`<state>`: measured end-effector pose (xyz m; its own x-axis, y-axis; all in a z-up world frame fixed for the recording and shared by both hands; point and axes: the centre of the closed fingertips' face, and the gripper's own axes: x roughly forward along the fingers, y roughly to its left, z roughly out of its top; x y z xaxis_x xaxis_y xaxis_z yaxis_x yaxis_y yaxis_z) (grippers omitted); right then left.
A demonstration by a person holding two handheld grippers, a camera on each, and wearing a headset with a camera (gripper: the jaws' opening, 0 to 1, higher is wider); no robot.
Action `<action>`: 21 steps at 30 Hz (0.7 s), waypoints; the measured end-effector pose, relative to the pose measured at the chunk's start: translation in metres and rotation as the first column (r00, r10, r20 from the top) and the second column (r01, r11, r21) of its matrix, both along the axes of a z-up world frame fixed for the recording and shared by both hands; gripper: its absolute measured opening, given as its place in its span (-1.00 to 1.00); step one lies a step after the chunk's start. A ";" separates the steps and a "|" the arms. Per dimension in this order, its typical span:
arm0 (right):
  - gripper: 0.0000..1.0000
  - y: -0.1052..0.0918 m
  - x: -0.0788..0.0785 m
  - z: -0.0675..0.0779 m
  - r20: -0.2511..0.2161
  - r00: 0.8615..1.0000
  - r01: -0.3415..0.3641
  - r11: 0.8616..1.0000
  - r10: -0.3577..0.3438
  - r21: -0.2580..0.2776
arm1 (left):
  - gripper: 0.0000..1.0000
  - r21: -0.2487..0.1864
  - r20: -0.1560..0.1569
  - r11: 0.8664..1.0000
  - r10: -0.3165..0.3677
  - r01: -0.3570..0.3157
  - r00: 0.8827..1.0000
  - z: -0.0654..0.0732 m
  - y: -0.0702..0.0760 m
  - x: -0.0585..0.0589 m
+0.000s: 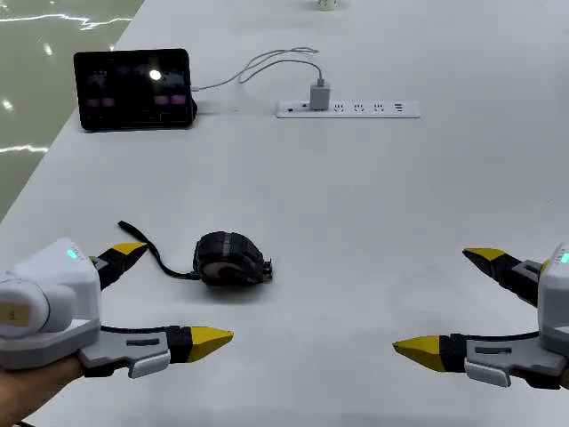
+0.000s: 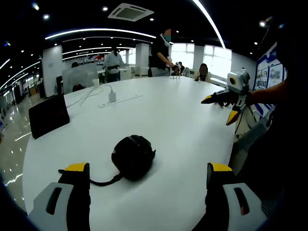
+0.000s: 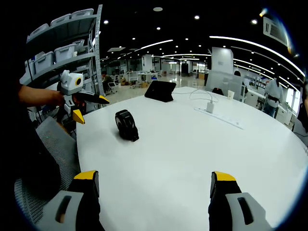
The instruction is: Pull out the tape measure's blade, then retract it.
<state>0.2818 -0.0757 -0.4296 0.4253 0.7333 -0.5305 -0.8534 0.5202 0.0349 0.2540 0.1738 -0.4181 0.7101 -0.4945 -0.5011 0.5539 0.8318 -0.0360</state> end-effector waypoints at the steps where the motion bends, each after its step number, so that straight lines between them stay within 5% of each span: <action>1: 0.92 0.001 0.001 0.000 -0.002 1.000 -0.004 1.000 0.004 -0.001 | 0.97 0.000 -0.001 1.000 -0.003 0.003 1.000 0.000 0.000 0.001; 21: 0.83 0.014 0.013 -0.007 -0.007 0.993 -0.114 0.993 0.114 -0.041 | 0.85 0.025 -0.018 0.996 -0.080 0.080 0.997 -0.002 -0.004 0.022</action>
